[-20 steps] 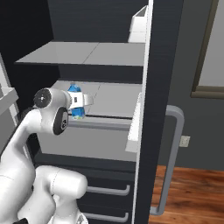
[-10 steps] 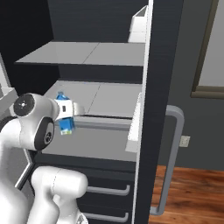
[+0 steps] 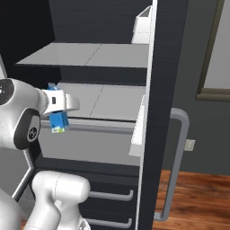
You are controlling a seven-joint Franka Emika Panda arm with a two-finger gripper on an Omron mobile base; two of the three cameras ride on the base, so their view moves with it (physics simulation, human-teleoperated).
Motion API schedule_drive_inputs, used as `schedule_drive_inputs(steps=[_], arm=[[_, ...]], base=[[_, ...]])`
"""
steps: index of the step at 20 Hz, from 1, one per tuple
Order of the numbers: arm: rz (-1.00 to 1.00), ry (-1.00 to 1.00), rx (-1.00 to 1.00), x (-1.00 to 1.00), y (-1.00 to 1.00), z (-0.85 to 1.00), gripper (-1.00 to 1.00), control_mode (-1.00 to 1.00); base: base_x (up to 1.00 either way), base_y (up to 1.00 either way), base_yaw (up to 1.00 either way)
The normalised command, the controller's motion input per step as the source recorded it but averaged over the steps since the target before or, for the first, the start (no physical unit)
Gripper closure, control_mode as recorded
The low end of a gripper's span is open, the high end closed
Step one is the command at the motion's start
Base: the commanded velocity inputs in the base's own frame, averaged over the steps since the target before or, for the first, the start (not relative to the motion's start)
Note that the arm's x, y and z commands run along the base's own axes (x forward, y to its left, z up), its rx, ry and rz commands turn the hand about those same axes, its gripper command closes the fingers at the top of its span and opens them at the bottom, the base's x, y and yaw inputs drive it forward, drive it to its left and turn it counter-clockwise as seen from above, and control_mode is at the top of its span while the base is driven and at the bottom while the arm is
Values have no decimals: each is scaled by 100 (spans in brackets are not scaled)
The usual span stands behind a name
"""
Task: Take a sugar cube from the saucer and place it inside the coffee. Then, grab milk from the fridge and place it next to the coffee on the counter to sweeten the coffee.
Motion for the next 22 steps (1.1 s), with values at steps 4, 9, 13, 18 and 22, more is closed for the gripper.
schedule_drive_inputs(steps=[4,9,13,18,22], arm=[[0,2,-1,-4,4,-3,100,-100],[0,1,0,-19,11,-3,100,-100],[-1,0,0,-18,7,-2,100,100],[0,0,0,0,0,0,100,100],[0,0,0,0,0,0,100,100]], base=[[0,0,0],[0,0,0],[-70,26,-11],[-100,32,-43],[-97,23,-70]])
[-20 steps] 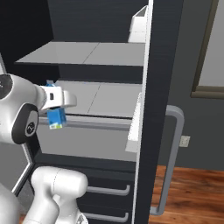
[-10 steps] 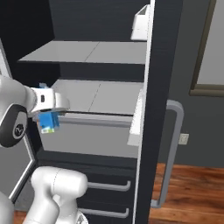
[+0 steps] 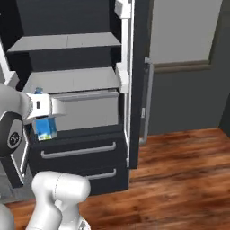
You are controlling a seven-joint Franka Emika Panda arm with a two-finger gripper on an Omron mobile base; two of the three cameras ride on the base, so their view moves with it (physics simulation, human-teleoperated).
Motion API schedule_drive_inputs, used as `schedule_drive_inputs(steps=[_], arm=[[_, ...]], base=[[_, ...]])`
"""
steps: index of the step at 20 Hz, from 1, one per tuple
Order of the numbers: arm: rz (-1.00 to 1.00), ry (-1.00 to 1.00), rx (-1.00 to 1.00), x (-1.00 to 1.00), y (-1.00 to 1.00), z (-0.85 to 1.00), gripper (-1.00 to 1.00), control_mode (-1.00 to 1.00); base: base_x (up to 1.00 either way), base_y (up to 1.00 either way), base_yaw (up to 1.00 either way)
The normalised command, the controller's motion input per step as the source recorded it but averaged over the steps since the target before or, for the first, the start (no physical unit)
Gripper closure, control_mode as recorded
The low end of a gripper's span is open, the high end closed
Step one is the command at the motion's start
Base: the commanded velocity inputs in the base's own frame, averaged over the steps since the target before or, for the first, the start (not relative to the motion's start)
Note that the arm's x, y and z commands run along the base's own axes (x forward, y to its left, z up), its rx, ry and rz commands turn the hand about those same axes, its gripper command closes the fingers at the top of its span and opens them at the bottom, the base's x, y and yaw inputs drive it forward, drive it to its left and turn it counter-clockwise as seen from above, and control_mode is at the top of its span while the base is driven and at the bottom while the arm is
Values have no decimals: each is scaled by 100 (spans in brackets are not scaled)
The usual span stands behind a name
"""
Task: Take a sugar cube from the saucer and place it inside the coffee. Then, grab milk from the fridge and place it next to the coffee on the counter to sweeten the coffee.
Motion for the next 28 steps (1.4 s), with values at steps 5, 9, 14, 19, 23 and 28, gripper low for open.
schedule_drive_inputs(steps=[5,9,14,19,23,28], arm=[[0,0,0,0,0,0,100,100],[0,0,0,0,0,0,100,100],[0,0,0,0,0,0,100,100],[0,0,0,0,0,0,100,100],[0,0,0,0,0,0,100,100],[0,0,0,0,0,0,100,100]], base=[[-65,13,-87],[-36,3,-95],[1,-5,-100],[30,-21,-93],[93,-1,-68],[100,0,-45]])
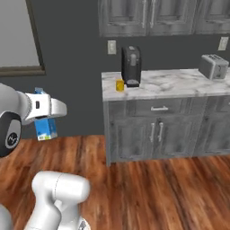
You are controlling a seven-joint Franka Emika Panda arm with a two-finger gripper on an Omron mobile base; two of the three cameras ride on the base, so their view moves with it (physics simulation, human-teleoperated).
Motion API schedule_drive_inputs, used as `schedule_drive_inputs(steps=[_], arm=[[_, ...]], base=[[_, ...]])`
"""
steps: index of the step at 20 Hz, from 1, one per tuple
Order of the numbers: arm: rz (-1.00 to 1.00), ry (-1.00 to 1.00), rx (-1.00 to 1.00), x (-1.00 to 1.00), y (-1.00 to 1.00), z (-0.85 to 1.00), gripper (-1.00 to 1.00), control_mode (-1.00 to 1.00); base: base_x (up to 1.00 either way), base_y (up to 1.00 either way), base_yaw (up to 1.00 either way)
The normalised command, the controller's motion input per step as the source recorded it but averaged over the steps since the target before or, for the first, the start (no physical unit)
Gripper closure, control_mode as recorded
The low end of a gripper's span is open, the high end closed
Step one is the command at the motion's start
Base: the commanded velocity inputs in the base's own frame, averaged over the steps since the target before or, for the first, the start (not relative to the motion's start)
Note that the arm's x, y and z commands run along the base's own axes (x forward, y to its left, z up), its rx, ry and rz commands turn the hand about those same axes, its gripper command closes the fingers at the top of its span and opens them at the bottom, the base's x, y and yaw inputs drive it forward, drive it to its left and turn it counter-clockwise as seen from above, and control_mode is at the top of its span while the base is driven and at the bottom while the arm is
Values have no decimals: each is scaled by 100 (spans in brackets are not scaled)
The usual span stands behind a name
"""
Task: Take a sugar cube from the saucer and place it inside the coffee. Then, grab milk from the fridge and place it next to the coffee on the counter to sweeten the coffee.
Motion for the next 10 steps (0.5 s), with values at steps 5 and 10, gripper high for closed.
schedule_drive_inputs(steps=[5,10], arm=[[0,0,0,0,0,0,100,100],[0,0,0,0,0,0,100,100]], base=[[100,-3,-25],[100,2,-2]])
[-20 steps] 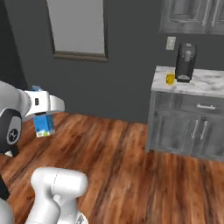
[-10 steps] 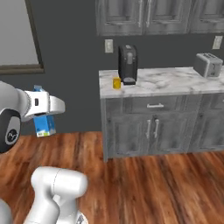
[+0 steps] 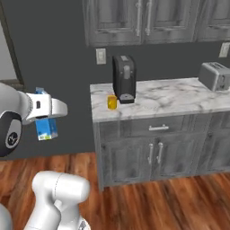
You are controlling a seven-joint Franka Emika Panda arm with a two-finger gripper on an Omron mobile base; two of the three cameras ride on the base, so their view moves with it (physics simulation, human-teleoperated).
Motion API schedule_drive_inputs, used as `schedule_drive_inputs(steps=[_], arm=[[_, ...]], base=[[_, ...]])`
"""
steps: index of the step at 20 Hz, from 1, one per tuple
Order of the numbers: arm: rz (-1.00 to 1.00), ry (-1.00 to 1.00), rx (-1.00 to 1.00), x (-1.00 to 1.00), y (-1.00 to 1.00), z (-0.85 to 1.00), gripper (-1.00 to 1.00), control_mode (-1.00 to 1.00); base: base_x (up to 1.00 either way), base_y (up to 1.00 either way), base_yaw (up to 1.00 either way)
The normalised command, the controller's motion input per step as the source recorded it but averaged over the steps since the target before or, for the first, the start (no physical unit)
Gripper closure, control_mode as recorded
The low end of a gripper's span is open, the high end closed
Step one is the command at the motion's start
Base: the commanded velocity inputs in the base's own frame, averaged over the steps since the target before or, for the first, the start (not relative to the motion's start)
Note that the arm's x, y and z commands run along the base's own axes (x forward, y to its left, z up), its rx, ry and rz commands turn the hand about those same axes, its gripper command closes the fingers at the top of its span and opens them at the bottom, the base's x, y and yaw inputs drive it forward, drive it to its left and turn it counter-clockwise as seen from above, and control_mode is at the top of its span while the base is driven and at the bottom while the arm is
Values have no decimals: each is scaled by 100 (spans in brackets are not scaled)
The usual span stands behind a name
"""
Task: Take a sugar cube from the saucer and place it inside the coffee. Then, grab milk from the fridge and place it next to the coffee on the counter to sweeten the coffee.
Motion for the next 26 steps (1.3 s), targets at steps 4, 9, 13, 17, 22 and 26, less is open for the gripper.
schedule_drive_inputs(steps=[4,9,13,17,22,26], arm=[[0,0,0,0,0,0,100,100],[0,0,0,0,0,0,100,100],[0,0,0,0,0,0,100,100],[0,0,0,0,0,0,100,100],[0,0,0,0,0,0,100,100],[0,0,0,0,0,0,100,100]], base=[[100,5,9],[98,25,-8],[69,-3,-18],[58,-50,-4],[17,-32,0],[5,21,-13]])
